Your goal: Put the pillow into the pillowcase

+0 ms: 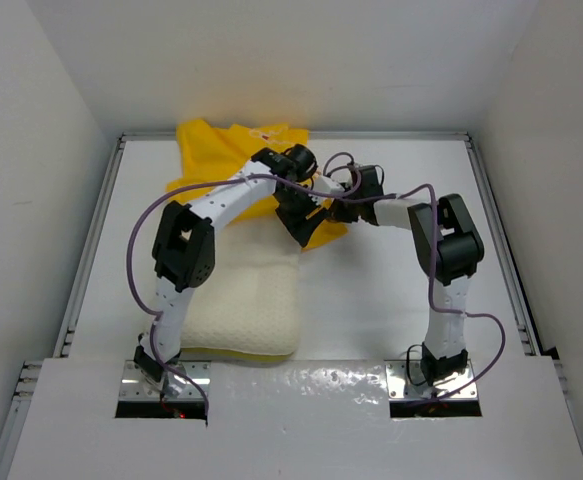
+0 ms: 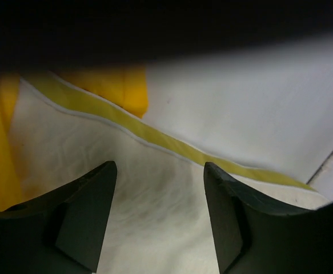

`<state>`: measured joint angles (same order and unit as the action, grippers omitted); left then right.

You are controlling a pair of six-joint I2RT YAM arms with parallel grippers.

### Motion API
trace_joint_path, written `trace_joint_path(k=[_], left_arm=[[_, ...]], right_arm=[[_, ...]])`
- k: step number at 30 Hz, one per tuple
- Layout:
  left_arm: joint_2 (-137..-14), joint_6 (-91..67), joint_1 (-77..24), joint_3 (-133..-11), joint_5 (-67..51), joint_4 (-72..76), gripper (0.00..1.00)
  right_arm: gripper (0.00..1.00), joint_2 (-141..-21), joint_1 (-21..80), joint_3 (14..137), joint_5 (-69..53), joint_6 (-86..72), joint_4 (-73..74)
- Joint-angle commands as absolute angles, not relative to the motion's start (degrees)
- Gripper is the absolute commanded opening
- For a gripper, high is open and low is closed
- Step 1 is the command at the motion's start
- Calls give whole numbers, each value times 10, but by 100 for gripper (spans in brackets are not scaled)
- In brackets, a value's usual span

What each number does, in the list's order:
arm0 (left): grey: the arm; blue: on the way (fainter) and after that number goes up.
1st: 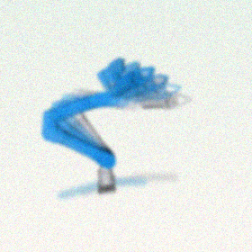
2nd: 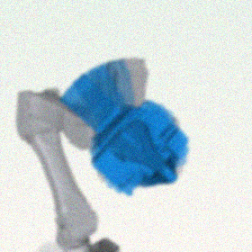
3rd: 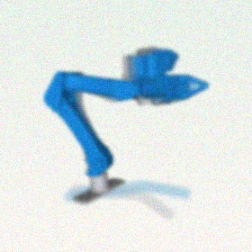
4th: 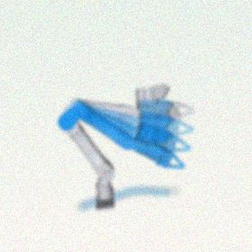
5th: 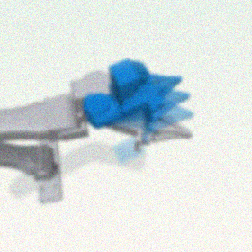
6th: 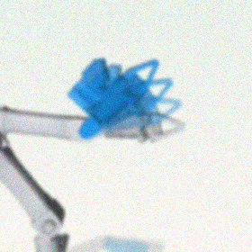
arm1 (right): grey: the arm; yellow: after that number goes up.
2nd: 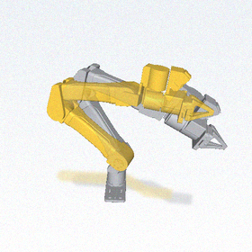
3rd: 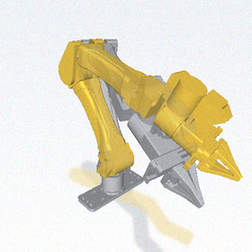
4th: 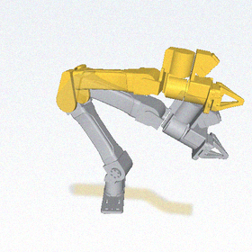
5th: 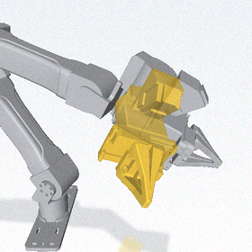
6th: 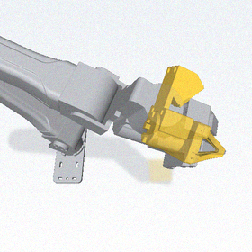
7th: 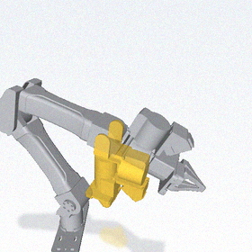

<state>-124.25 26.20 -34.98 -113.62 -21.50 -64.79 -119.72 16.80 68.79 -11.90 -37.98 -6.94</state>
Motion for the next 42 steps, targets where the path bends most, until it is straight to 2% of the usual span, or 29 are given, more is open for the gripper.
trace_joint_path(k=[1,7,9,11,12,14,15,16,17,22,28,32,42], left_arm=[[-1220,209,-353,-1115,-181,-583,61],[-1230,186,-357,-1034,-28,-478,76],[-1234,187,-356,-995,-4,-455,76],[-1234,190,-354,-963,33,-425,72],[-1234,190,-351,-956,35,-418,55],[-1233,191,-340,-952,21,-410,36],[-1233,192,-338,-955,16,-411,18],[-1234,192,-334,-961,11,-418,5],[-1234,193,-333,-971,4,-423,0],[-1228,199,-311,-1043,-75,-475,0],[-1216,196,-281,-1149,-62,-495,0],[-1215,201,-267,-1146,-33,-473,0],[-1253,166,-257,-1182,-50,-435,0]], right_arm=[[0,-1149,171,676,-121,-411,-98],[0,-1138,173,671,-120,-417,-101],[0,-1138,175,671,-120,-417,-101],[0,-1136,177,674,-122,-415,-101],[0,-1136,177,673,-124,-414,-100],[0,-1132,177,673,-133,-409,-97],[0,-1131,178,672,-135,-406,-93],[0,-1131,177,671,-135,-401,-92],[0,-1125,178,664,-141,-399,-91],[0,-1105,177,639,-152,-374,-90],[0,-1050,176,588,-202,-322,-78],[0,-999,178,550,-243,-299,-74],[0,-892,220,480,-348,-272,-42]])
